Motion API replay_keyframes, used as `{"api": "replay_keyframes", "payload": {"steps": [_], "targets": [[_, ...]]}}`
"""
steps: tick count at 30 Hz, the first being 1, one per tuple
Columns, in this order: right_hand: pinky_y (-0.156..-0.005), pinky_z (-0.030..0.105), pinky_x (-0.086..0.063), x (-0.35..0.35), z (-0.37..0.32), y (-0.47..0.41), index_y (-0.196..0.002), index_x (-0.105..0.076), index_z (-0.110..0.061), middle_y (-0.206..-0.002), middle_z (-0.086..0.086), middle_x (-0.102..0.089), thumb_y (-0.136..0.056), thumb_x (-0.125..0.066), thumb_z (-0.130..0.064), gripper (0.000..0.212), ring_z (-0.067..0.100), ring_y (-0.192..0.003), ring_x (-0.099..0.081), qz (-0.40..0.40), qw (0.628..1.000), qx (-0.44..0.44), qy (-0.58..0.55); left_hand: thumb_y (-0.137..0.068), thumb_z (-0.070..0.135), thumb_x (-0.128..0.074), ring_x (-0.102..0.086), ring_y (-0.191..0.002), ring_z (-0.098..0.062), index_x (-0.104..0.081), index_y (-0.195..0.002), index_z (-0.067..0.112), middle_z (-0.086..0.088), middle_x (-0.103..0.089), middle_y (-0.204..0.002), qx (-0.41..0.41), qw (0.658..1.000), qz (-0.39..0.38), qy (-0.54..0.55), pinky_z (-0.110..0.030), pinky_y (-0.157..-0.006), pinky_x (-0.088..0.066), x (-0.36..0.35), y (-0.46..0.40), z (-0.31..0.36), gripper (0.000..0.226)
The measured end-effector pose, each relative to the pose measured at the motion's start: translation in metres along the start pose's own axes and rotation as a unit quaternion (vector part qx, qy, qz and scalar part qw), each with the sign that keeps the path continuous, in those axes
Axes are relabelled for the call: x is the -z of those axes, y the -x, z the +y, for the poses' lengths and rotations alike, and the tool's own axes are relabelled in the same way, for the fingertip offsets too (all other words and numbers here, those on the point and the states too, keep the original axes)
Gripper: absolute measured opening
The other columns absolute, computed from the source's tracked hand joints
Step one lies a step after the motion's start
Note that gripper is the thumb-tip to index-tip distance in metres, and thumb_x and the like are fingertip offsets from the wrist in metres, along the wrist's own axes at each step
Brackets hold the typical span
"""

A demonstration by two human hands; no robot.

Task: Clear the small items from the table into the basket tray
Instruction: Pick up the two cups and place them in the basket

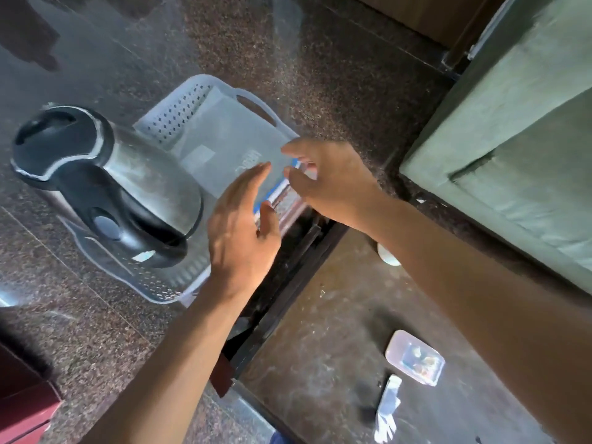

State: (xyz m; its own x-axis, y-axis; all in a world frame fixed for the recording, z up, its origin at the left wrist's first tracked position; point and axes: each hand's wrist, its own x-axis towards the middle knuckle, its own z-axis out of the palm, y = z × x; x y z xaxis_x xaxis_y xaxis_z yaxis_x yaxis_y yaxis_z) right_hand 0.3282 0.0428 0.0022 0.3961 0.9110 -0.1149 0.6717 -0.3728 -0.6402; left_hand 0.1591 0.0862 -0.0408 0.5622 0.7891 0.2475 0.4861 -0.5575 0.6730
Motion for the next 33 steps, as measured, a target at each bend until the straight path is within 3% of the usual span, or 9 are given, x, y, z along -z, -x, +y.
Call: {"api": "replay_keyframes", "payload": {"steps": [3, 6, 8, 12, 17, 25, 28, 31, 33], "targets": [[-0.101, 0.046, -0.057, 0.025, 0.020, 0.038, -0.127, -0.074, -0.018, -0.116, 0.006, -0.078, -0.096, -0.064, -0.016, 0.033, 0.024, -0.111, -0.073, 0.040, 0.996, -0.052, -0.053, -0.090, -0.005, -0.059, -0.065, -0.137, -0.025, -0.064, -0.145, 0.001, -0.009, -0.068, -0.146, -0.061, 0.997, 0.018, 0.044, -0.036, -0.117, -0.051, -0.014, 0.014, 0.024, 0.055], [-0.102, 0.040, -0.057, 0.045, 0.041, 0.078, -0.130, -0.073, -0.016, -0.123, 0.002, -0.078, -0.094, -0.070, -0.013, 0.036, 0.018, -0.112, -0.072, 0.086, 0.987, -0.097, -0.096, -0.091, -0.006, -0.059, -0.064, -0.136, -0.024, -0.059, -0.148, 0.002, -0.005, -0.064, -0.147, -0.104, 0.990, -0.002, 0.095, -0.047, -0.110, -0.056, -0.028, 0.032, 0.045, 0.057], [-0.103, 0.033, -0.057, 0.057, 0.056, 0.108, -0.134, -0.072, -0.017, -0.127, -0.003, -0.076, -0.095, -0.073, -0.016, 0.039, 0.011, -0.114, -0.071, 0.118, 0.979, -0.117, -0.116, -0.093, -0.003, -0.058, -0.065, -0.131, -0.022, -0.058, -0.148, 0.008, -0.002, -0.064, -0.145, -0.108, 0.988, -0.016, 0.113, -0.048, -0.105, -0.058, -0.037, 0.047, 0.059, 0.056], [-0.101, 0.032, -0.058, 0.074, 0.081, 0.173, -0.131, -0.073, -0.015, -0.126, -0.001, -0.077, -0.094, -0.075, -0.015, 0.038, 0.009, -0.112, -0.073, 0.184, 0.962, -0.142, -0.142, -0.096, -0.002, -0.057, -0.068, -0.123, -0.022, -0.062, -0.142, 0.010, 0.002, -0.066, -0.139, -0.114, 0.980, -0.045, 0.154, -0.046, -0.099, -0.059, -0.058, 0.079, 0.093, 0.049], [-0.094, 0.038, -0.060, 0.078, 0.110, 0.256, -0.129, -0.074, -0.011, -0.121, 0.004, -0.079, -0.088, -0.075, -0.009, 0.041, 0.016, -0.108, -0.075, 0.237, 0.950, -0.175, -0.104, -0.096, -0.001, -0.057, -0.067, -0.120, -0.019, -0.066, -0.138, 0.009, 0.002, -0.068, -0.134, -0.144, 0.965, -0.114, 0.188, -0.042, -0.100, -0.058, -0.093, 0.123, 0.137, 0.044], [-0.100, 0.038, -0.055, 0.090, 0.177, 0.377, -0.134, -0.070, -0.013, -0.129, 0.003, -0.076, -0.088, -0.077, -0.014, 0.047, 0.025, -0.118, -0.070, 0.273, 0.918, -0.288, -0.023, -0.100, 0.018, -0.058, -0.067, -0.123, -0.013, -0.065, -0.142, 0.022, 0.009, -0.068, -0.134, -0.154, 0.935, -0.247, 0.201, -0.031, -0.106, -0.054, -0.160, 0.184, 0.215, 0.042], [-0.106, 0.042, -0.050, 0.094, 0.212, 0.418, -0.137, -0.067, -0.012, -0.133, 0.007, -0.073, -0.087, -0.075, -0.012, 0.051, 0.030, -0.122, -0.066, 0.272, 0.904, -0.331, 0.003, -0.098, 0.018, -0.064, -0.068, -0.122, -0.011, -0.065, -0.142, 0.020, 0.009, -0.068, -0.136, -0.178, 0.925, -0.266, 0.205, -0.037, -0.103, -0.057, -0.184, 0.205, 0.241, 0.044], [-0.110, 0.036, -0.040, 0.096, 0.246, 0.455, -0.141, -0.062, -0.012, -0.138, 0.008, -0.069, -0.088, -0.076, -0.018, 0.055, 0.032, -0.128, -0.061, 0.268, 0.886, -0.375, 0.036, -0.096, 0.019, -0.069, -0.065, -0.129, -0.015, -0.064, -0.143, 0.016, 0.007, -0.066, -0.141, -0.200, 0.916, -0.284, 0.202, -0.044, -0.106, -0.055, -0.205, 0.223, 0.264, 0.048], [-0.113, 0.037, -0.036, 0.094, 0.269, 0.475, -0.145, -0.058, -0.011, -0.140, 0.010, -0.066, -0.089, -0.076, -0.022, 0.060, 0.033, -0.130, -0.058, 0.254, 0.878, -0.401, 0.056, -0.094, 0.021, -0.071, -0.062, -0.133, -0.014, -0.063, -0.145, 0.015, 0.006, -0.065, -0.143, -0.216, 0.913, -0.292, 0.188, -0.040, -0.112, -0.052, -0.217, 0.233, 0.276, 0.052]]}}
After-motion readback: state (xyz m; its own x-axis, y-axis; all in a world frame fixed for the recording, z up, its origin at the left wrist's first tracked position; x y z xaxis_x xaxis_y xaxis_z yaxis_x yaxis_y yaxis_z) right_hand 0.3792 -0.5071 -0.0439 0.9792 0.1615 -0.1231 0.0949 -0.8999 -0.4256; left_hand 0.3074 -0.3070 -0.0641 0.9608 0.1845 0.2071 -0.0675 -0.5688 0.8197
